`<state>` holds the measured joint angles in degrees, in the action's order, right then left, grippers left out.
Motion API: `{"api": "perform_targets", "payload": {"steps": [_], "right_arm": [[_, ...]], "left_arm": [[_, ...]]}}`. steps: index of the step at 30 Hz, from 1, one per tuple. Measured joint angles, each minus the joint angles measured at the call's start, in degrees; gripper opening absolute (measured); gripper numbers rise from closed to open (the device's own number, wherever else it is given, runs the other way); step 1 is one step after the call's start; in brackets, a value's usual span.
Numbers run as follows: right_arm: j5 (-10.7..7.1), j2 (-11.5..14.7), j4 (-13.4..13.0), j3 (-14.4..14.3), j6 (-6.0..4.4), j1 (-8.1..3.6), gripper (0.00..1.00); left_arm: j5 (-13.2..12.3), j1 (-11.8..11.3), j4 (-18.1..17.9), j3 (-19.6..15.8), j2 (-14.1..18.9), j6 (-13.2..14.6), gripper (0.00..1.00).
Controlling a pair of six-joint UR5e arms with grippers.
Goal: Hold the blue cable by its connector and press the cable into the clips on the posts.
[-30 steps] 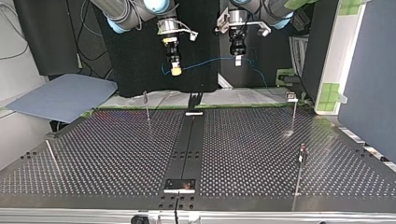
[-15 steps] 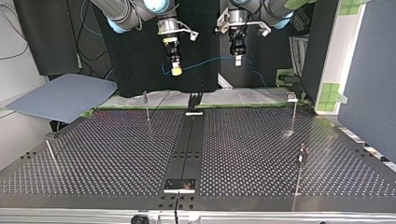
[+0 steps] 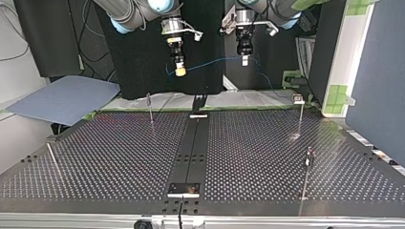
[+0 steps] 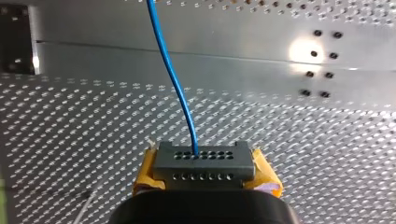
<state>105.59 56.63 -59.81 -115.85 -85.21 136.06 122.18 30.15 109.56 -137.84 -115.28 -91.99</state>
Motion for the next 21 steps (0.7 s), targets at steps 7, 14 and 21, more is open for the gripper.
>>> {"api": "perform_targets", "payload": {"steps": [7, 14, 21], "right_arm": [[2.99, -3.23, -0.06, -0.2, -1.3, 0.11, 0.0], [3.8, -7.25, -0.06, -0.22, -1.38, 0.13, 0.0], [3.84, -10.79, -0.06, -0.22, -1.38, 0.13, 0.0]], "left_arm": [[-3.01, -2.66, 3.28, -0.38, -2.14, 2.96, 0.0], [-3.63, -3.03, 6.29, -0.39, -2.32, 3.55, 0.0], [-3.66, -3.06, 6.79, -0.4, -2.34, 3.58, 0.0]]}}
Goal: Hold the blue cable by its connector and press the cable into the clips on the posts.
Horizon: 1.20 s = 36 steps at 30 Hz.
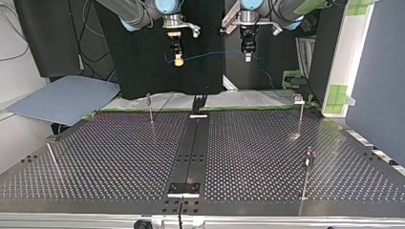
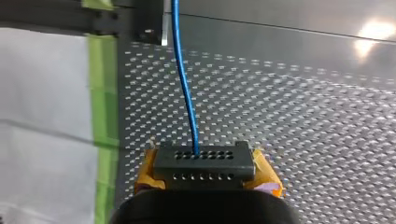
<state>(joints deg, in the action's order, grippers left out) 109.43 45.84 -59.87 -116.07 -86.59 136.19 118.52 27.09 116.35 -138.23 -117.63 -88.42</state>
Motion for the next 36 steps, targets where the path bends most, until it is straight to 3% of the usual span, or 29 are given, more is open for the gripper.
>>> {"api": "perform_targets", "payload": {"steps": [6, 11, 21, 31, 36], "right_arm": [[-0.45, -1.88, 0.35, -0.27, -0.42, 0.25, 0.0], [-1.88, -0.11, 2.4, -0.33, -2.44, 0.66, 0.0], [-6.04, 4.4, 6.94, 0.89, -6.08, 0.04, 0.0], [-11.01, 9.45, 12.0, 4.1, -6.37, -0.89, 0.0], [-11.9, 11.49, 14.05, 6.11, -6.19, -0.96, 0.0]], "left_arm": [[0.33, 0.07, -1.25, -0.44, 0.56, -0.69, 0.0], [1.31, -0.02, -1.01, -0.5, 2.46, -1.85, 0.0], [3.93, -0.91, 3.24, 0.17, 7.01, -4.14, 0.0], [4.97, -1.26, 8.15, 3.17, 11.91, -5.87, 0.0], [6.17, -1.68, 10.57, 5.25, 14.35, -7.84, 0.0]]}}
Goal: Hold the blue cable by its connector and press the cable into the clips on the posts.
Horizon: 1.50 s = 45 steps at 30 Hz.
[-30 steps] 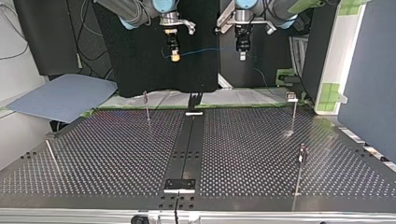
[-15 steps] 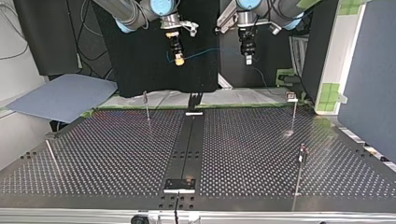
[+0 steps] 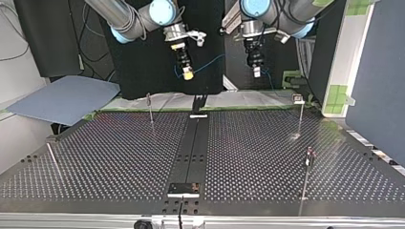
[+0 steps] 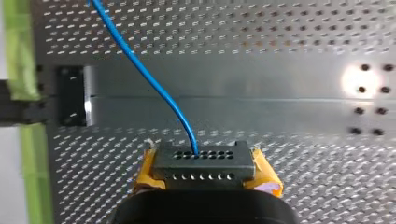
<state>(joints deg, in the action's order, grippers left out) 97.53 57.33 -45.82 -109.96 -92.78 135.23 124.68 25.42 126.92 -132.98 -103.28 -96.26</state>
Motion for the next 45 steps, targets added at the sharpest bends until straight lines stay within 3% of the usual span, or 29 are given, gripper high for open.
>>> {"api": "perform_targets", "payload": {"steps": [14, 28, 37, 45], "right_arm": [[-1.18, 6.58, 6.57, 6.57, -0.51, -0.61, 0.0], [-2.21, 13.24, 12.89, 13.24, -0.44, -0.61, 0.0], [-2.92, 18.07, 13.76, 18.06, -0.56, -0.47, 0.0], [-4.27, 21.16, 14.3, 19.85, -0.65, -0.82, 0.0]], "left_arm": [[0.15, -0.24, 6.41, 1.31, 6.37, -1.9, 0.0], [-2.15, -0.38, 13.48, 3.85, 13.44, -2.15, 0.0], [-2.13, -1.08, 18.67, 8.89, 18.33, -5.68, 0.0], [-2.17, -2.89, 22.89, 13.11, 19.55, -9.68, 0.0]]}}
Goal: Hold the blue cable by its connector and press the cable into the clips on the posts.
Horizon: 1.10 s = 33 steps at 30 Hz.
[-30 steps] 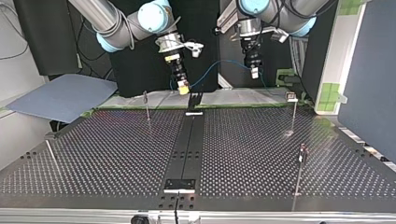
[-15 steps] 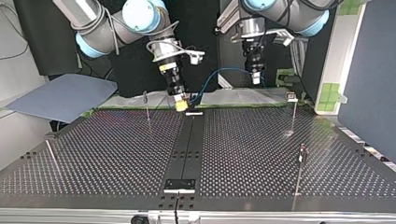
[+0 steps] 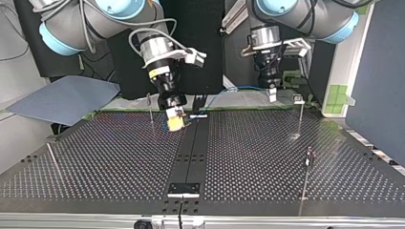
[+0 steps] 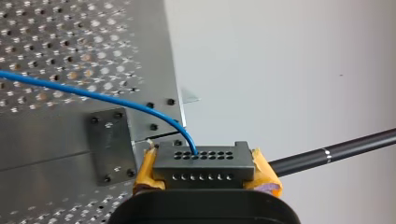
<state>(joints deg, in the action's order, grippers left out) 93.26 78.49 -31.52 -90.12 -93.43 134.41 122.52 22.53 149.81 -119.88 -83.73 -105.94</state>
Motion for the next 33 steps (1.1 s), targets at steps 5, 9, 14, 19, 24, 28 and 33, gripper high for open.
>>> {"api": "perform_targets", "payload": {"steps": [5, 9, 14, 19, 24, 28, 33], "right_arm": [[-0.48, -0.14, 0.18, 0.52, -0.12, -0.18, 0.0], [-1.15, -1.52, 0.89, 1.72, 0.08, 0.1, 0.0], [-1.36, -4.05, 1.33, 3.34, 0.27, 0.69, 0.0], [-1.61, -6.29, 1.45, 5.31, -0.16, 0.97, 0.0], [-1.71, -7.04, 1.6, 7.15, -0.58, 0.73, 0.0], [-1.74, -7.74, 1.75, 8.86, -0.76, 0.9, 0.0], [-1.74, -8.94, 2.14, 10.67, -0.8, 1.13, 0.0]], "left_arm": [[-0.51, -1.65, 2.44, 2.45, 0.02, -0.83, 0.0], [-2.23, -3.68, 4.62, 4.63, 0.2, -1.89, 0.0], [-4.55, -6.06, 6.69, 7.03, 0.49, -2.79, 0.0], [-6.96, -8.46, 7.15, 9.03, 0.59, -4.45, 0.0], [-9.32, -10.83, 8.44, 10.66, 0.83, -5.6, 0.0], [-11.14, -12.65, 9.16, 11.15, 0.89, -6.27, 0.0], [-13.46, -14.98, 9.34, 11.28, 0.88, -7.41, 0.0]]}}
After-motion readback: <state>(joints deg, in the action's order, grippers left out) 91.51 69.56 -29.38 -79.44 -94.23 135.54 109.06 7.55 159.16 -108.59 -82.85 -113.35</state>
